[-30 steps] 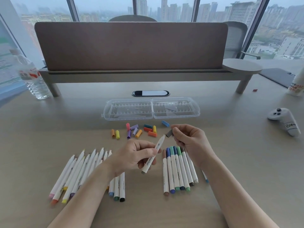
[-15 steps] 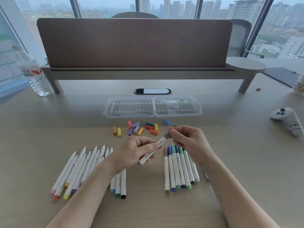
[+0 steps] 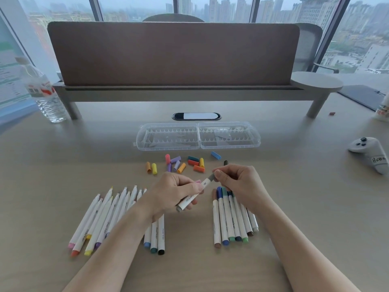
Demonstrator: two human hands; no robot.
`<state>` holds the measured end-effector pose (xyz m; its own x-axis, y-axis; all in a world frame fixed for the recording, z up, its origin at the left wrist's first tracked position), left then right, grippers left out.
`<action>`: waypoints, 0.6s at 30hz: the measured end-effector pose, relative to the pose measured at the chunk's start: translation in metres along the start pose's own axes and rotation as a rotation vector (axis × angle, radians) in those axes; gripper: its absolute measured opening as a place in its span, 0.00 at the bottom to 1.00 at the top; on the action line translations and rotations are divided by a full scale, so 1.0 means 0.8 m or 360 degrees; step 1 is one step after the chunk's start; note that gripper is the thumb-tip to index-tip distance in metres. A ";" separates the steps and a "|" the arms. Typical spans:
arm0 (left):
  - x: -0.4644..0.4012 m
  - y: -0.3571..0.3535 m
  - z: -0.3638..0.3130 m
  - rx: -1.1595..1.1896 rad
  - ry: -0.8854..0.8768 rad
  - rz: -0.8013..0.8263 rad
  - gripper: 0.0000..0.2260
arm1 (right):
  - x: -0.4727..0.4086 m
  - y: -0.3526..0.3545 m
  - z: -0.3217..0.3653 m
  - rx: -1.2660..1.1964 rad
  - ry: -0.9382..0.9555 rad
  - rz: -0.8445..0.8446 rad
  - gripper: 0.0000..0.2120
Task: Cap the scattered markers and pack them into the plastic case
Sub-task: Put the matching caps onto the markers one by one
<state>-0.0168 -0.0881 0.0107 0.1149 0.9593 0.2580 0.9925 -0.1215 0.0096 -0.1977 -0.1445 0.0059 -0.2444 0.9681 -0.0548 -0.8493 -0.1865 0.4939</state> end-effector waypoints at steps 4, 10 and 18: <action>0.005 -0.005 0.012 -0.0285 0.0178 -0.0013 0.08 | -0.005 0.017 -0.002 -0.0101 -0.0058 -0.0213 0.02; 0.004 -0.025 0.014 -0.1331 0.0133 -0.0052 0.22 | -0.002 0.025 -0.011 -0.0175 -0.0134 -0.0273 0.03; 0.004 -0.012 0.004 -0.1328 -0.0025 -0.0041 0.19 | 0.002 0.019 -0.004 0.0008 -0.0089 -0.0244 0.03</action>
<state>-0.0261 -0.0833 0.0086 0.0997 0.9670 0.2344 0.6395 -0.2428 0.7295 -0.2125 -0.1465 0.0106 -0.0856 0.9930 -0.0819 -0.8723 -0.0350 0.4876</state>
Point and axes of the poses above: each hand's wrist, its own x-axis away from the middle knuckle, its own y-axis out of the back of the hand, z = x × y, the point moved 7 cm from there along -x, towards the middle knuckle, and after that the axes turned 12 degrees about x, right-handed, at the moved point
